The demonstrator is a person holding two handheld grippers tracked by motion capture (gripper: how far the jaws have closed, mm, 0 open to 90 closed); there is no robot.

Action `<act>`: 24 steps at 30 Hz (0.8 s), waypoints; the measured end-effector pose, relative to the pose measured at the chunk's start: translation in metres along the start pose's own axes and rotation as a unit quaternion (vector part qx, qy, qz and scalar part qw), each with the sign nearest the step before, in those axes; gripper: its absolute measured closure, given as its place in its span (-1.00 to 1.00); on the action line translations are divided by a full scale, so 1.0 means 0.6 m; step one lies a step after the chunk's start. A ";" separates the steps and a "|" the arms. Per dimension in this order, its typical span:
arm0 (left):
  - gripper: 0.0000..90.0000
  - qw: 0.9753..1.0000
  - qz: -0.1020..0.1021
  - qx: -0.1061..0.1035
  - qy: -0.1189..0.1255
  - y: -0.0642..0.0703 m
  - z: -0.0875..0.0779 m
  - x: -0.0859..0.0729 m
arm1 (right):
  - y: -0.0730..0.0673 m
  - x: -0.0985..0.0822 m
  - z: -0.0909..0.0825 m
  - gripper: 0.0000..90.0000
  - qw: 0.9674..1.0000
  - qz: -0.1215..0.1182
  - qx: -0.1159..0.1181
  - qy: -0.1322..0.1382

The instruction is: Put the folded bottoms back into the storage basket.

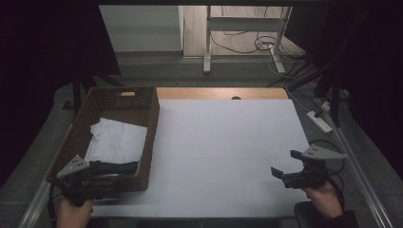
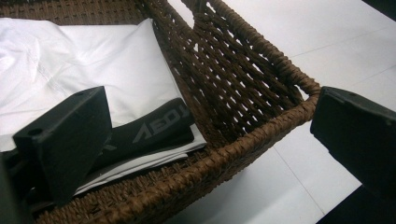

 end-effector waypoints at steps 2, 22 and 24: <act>-1.00 1.000 0.000 0.001 0.000 -0.001 -0.001 -0.001 | 0.002 -0.003 -0.003 -1.00 1.000 0.003 -0.003 0.000; -1.00 1.000 0.001 0.009 0.001 -0.005 -0.005 -0.005 | 0.011 -0.026 -0.028 -1.00 0.999 0.015 -0.027 -0.014; -1.00 1.000 0.002 0.010 0.000 -0.005 -0.004 -0.005 | 0.011 -0.029 -0.029 -1.00 0.999 0.013 -0.027 -0.020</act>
Point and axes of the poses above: each handheld gripper's, and its own axes: z roughly forward along the jaws, x roughly out of its top, y roughly to its right, the point moved 7 cm from there along z, roughly forward along the jaws, and after that the axes turned 13 degrees about -z, right-handed, at the moved point
